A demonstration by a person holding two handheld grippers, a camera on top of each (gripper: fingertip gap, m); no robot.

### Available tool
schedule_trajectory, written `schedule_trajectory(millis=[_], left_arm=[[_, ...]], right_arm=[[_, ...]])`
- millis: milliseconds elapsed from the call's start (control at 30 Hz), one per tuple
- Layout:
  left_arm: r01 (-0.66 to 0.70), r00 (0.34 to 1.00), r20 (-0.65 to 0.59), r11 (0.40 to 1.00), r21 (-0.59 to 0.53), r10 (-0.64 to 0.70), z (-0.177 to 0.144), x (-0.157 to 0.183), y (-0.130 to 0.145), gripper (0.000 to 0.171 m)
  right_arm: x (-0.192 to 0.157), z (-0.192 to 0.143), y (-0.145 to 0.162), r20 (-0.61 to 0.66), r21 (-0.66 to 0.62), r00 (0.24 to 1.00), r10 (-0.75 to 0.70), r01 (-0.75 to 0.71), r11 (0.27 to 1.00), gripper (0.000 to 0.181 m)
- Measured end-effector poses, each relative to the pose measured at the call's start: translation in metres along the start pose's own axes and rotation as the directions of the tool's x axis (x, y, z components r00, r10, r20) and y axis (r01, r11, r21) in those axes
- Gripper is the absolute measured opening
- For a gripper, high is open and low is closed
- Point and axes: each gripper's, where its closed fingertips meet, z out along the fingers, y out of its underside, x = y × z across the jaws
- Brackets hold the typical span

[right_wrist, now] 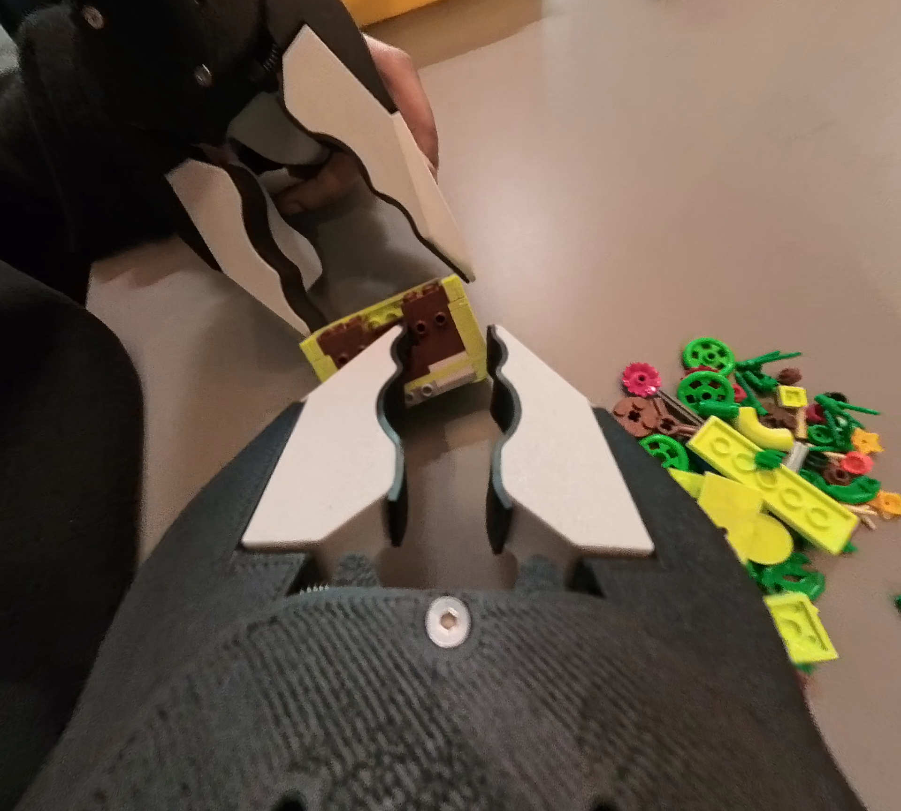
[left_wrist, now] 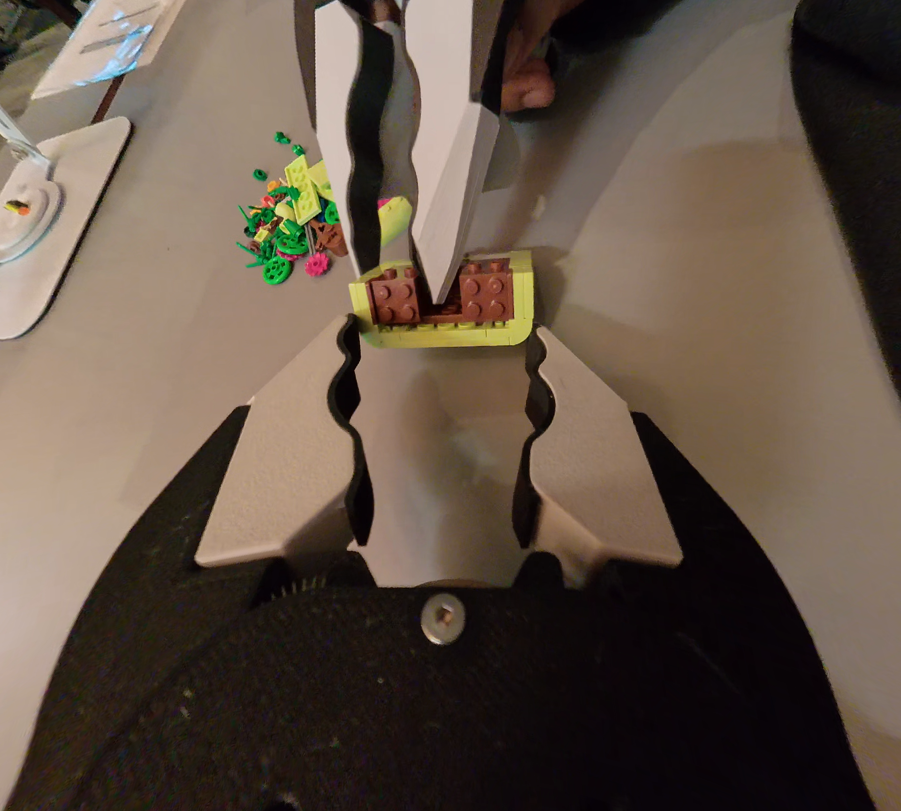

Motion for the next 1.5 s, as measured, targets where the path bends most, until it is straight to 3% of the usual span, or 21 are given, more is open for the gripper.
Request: schedule_trajectory(millis=[100, 233, 333, 433, 500, 567, 600, 833, 933, 1100, 1167, 1233, 1333, 1500], left_arm=[[0.099, 0.995, -0.005, 0.995, -0.015, -0.099, -0.002, -0.003, 0.002, 0.070], [0.345, 0.938, -0.083, 0.934, 0.096, -0.338, -0.009, -0.012, -0.016, 0.099], [0.569, 0.822, -0.145, 0.807, 0.161, -0.550, -0.008, -0.027, -0.024, 0.098], [0.782, 0.620, -0.287, 0.603, 0.157, -0.730, -0.004, -0.036, -0.025, 0.093], [0.868, 0.492, -0.431, 0.466, 0.172, -0.756, -0.009, -0.038, -0.033, 0.076], [0.898, 0.430, -0.530, 0.404, 0.172, -0.731, -0.014, -0.036, -0.042, 0.067], [0.898, 0.432, -0.538, 0.400, 0.182, -0.724, -0.014, -0.037, -0.044, 0.064], [0.862, 0.507, -0.470, 0.418, 0.288, -0.722, -0.016, -0.047, -0.047, 0.026], [0.814, 0.577, -0.393, 0.471, 0.339, -0.716, -0.018, -0.053, -0.046, 0.023], [0.537, 0.815, -0.017, 0.745, 0.395, -0.579, -0.023, -0.065, -0.038, 0.023], [0.416, 0.872, 0.112, 0.841, 0.346, -0.477, -0.021, -0.064, -0.034, 0.023], [0.333, 0.906, 0.167, 0.899, 0.285, -0.389, -0.015, -0.058, -0.032, 0.024], [0.289, 0.932, 0.151, 0.926, 0.242, -0.330, -0.009, -0.047, -0.032, 0.024], [0.295, 0.932, 0.136, 0.920, 0.257, -0.336, -0.011, -0.048, -0.033, 0.024]], right_arm=[[0.003, 0.000, 0.002, -0.034, -0.020, 0.999, -0.041, 0.040, 0.999, 0.028], [0.012, -0.006, -0.007, -0.158, -0.005, 0.974, -0.164, 0.166, 0.986, 0.028], [0.017, -0.014, -0.020, -0.275, 0.010, 0.921, -0.277, 0.291, 0.957, 0.028], [0.015, -0.022, -0.032, -0.349, 0.034, 0.873, -0.341, 0.376, 0.926, 0.028], [0.015, -0.028, -0.040, -0.398, 0.042, 0.837, -0.375, 0.425, 0.904, 0.027], [0.014, -0.032, -0.045, -0.434, 0.038, 0.805, -0.405, 0.466, 0.884, 0.027], [0.014, -0.033, -0.046, -0.443, 0.031, 0.792, -0.420, 0.481, 0.876, 0.028], [0.008, -0.027, -0.045, -0.464, -0.020, 0.733, -0.497, 0.553, 0.833, 0.028], [0.009, -0.027, -0.045, -0.460, -0.010, 0.738, -0.494, 0.552, 0.834, 0.028], [0.009, -0.035, -0.050, -0.359, 0.154, 0.871, -0.335, 0.409, 0.899, 0.030], [0.011, -0.039, -0.052, -0.308, 0.223, 0.917, -0.253, 0.328, 0.918, 0.028], [0.010, -0.041, -0.054, -0.254, 0.268, 0.947, -0.198, 0.266, 0.926, 0.024], [0.008, -0.039, -0.051, -0.200, 0.273, 0.963, -0.182, 0.233, 0.933, 0.022], [0.005, -0.040, -0.050, -0.198, 0.252, 0.953, -0.231, 0.277, 0.927, 0.024]])
